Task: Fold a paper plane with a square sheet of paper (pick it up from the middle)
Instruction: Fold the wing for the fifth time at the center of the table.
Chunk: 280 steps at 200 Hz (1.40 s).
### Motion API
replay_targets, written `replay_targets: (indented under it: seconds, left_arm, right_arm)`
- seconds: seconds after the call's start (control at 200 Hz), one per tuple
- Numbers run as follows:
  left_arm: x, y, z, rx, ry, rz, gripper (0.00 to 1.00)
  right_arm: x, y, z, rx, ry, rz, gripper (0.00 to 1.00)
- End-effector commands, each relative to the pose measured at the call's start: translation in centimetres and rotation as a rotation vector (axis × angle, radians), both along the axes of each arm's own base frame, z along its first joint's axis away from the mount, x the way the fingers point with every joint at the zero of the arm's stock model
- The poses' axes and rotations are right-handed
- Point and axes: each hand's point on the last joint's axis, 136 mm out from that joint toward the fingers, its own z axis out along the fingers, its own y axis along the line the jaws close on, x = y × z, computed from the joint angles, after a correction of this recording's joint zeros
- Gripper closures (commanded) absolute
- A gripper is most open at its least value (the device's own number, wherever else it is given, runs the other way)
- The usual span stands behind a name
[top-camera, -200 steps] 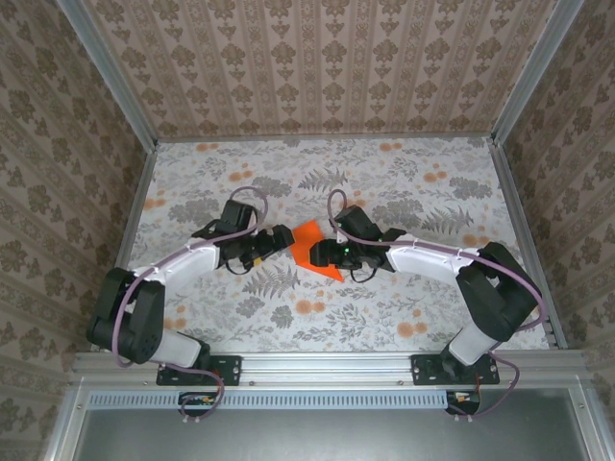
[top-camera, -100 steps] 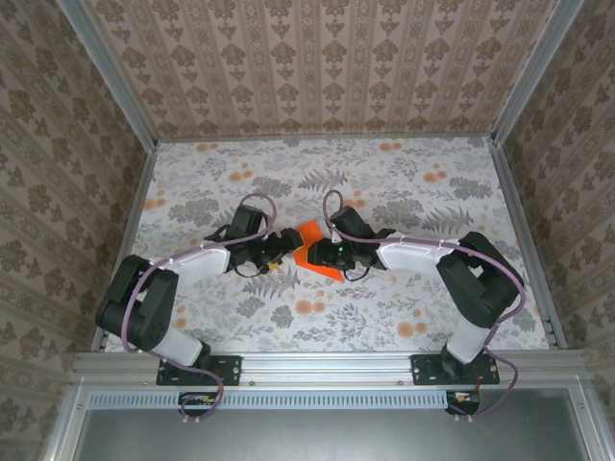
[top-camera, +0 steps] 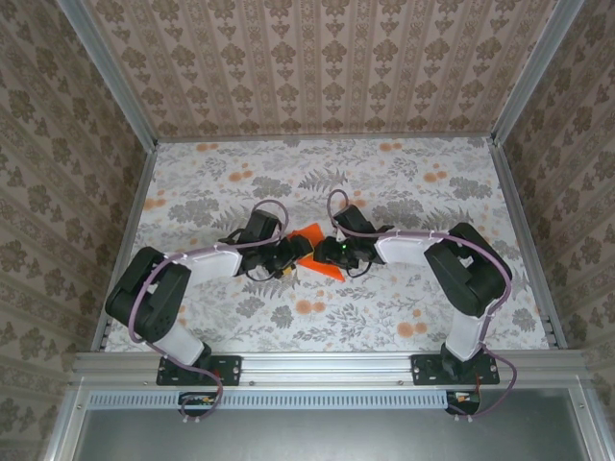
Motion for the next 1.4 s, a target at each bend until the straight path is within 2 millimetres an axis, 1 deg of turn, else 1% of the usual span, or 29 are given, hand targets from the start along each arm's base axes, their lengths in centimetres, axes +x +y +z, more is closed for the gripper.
replay_targets:
  seconds: [0.0,0.235,0.375,0.57,0.66,0.76,0.94,1.08,1.185,1.395]
  left_arm:
    - [0.4,-0.6,-0.1,-0.016,0.007,0.031,0.29]
    - [0.2,-1.4,-0.9,-0.029,0.035,0.046,0.35]
    - [0.4,-1.4,-1.3,-0.029,0.048,0.067,0.46]
    - [0.1,0.0,-2.4,0.023,0.073,0.136,0.53]
    - [0.1,0.9,-2.2,0.059,0.057,0.161,0.54]
    - [0.2,1.3,-2.0,0.09,0.046,0.162,0.54]
    - [0.9,0.7,-2.5,0.077,0.061,0.154,0.58]
    - [1.3,0.2,-2.8,0.053,0.068,0.151,0.64]
    - [1.8,-0.3,-2.4,0.024,0.051,0.146,0.68]
    - [2.3,-0.8,-1.9,-0.006,0.024,0.133,0.71]
  right_arm:
    - [-0.1,-0.3,-1.2,0.016,0.054,-0.028,0.54]
    - [-0.3,-0.7,-2.0,0.053,0.107,-0.063,0.56]
    - [-0.4,-1.0,-2.3,0.07,0.126,-0.082,0.56]
    - [-0.3,-1.4,-2.5,0.089,0.146,-0.101,0.57]
    - [-0.3,-1.5,-2.6,0.091,0.15,-0.105,0.58]
    - [-0.3,-1.7,-2.9,0.088,0.157,-0.108,0.58]
    - [-0.5,-1.9,-3.3,0.08,0.166,-0.111,0.6]
    - [-0.7,-2.0,-3.5,0.084,0.172,-0.111,0.61]
    - [-0.8,-2.0,-3.6,0.085,0.175,-0.111,0.61]
    - [-0.9,-2.2,-3.7,0.091,0.178,-0.113,0.62]
